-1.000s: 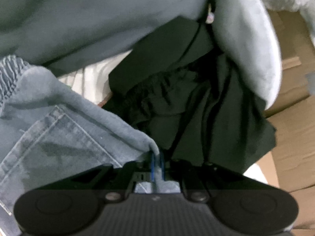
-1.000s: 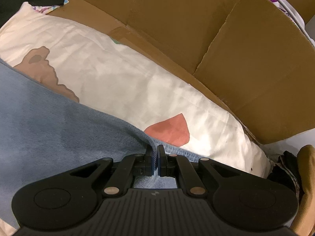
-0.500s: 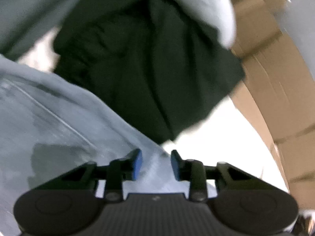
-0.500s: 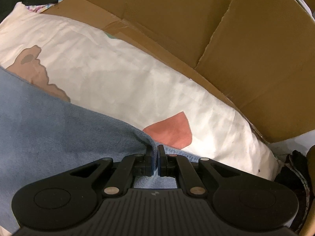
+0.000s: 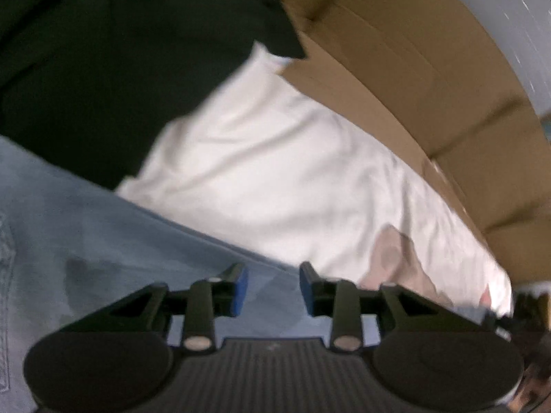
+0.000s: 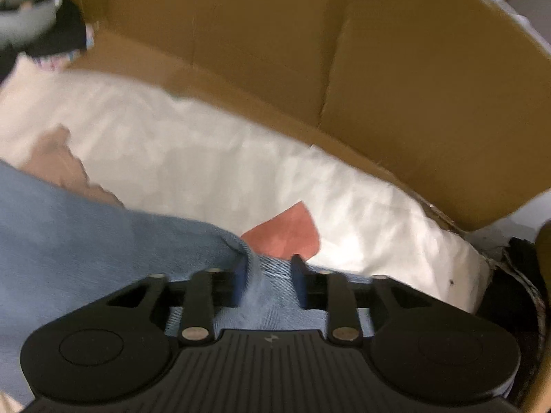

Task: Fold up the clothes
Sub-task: 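Open both grippers and release the folded jeans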

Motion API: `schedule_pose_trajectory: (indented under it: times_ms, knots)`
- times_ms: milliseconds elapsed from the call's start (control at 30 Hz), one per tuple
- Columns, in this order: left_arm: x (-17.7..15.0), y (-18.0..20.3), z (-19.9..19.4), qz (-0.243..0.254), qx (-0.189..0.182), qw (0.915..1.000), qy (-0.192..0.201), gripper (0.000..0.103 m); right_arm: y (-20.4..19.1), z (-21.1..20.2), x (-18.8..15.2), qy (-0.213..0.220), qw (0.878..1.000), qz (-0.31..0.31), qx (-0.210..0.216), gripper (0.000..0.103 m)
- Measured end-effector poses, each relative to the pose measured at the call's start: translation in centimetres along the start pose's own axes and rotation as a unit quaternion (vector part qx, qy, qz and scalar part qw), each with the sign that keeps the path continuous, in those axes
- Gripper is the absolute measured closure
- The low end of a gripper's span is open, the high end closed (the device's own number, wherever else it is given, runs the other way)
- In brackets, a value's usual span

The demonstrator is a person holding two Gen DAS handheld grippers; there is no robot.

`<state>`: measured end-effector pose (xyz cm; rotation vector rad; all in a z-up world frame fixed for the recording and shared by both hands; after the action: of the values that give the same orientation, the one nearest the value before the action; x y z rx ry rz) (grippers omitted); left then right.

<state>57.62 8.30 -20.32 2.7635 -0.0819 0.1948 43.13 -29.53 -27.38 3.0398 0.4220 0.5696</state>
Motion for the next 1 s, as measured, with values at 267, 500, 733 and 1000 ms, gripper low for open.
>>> schedule_pose_trajectory:
  times_ms: [267, 500, 733, 1000]
  knots:
    - [-2.4, 4.5, 0.6, 0.078, -0.014, 0.9968, -0.015, 0.059, 2.4, -5.4, -4.1, 0.097, 0.995, 0.029, -0.008, 0.061]
    - [-6.2, 6.4, 0.0, 0.113, -0.03, 0.9928, -0.025, 0.057, 1.3, -5.0, -9.4, 0.134, 0.989, 0.058, 0.015, 0.061]
    - [-10.2, 6.6, 0.4, 0.112, -0.045, 0.9921, -0.033, 0.056, -1.8, -3.5, -11.1, 0.149, 0.985, 0.077, 0.036, 0.061]
    - [-12.1, 6.6, 1.5, 0.113, -0.051, 0.991, -0.049, 0.056, -4.4, -1.7, -11.4, 0.142, 0.986, 0.08, 0.04, 0.048]
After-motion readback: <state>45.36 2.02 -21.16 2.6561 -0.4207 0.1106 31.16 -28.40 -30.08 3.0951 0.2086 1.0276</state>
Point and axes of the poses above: each gripper's, at about its wrist camera, not at the fingertips, and z roughly the way its jaws point, y to its right, x to its top, the point moved 6 cm from there along z, roughly the way its jaws point, and after that the axes turned 7 degrees about -y, right-handed, at the moved point
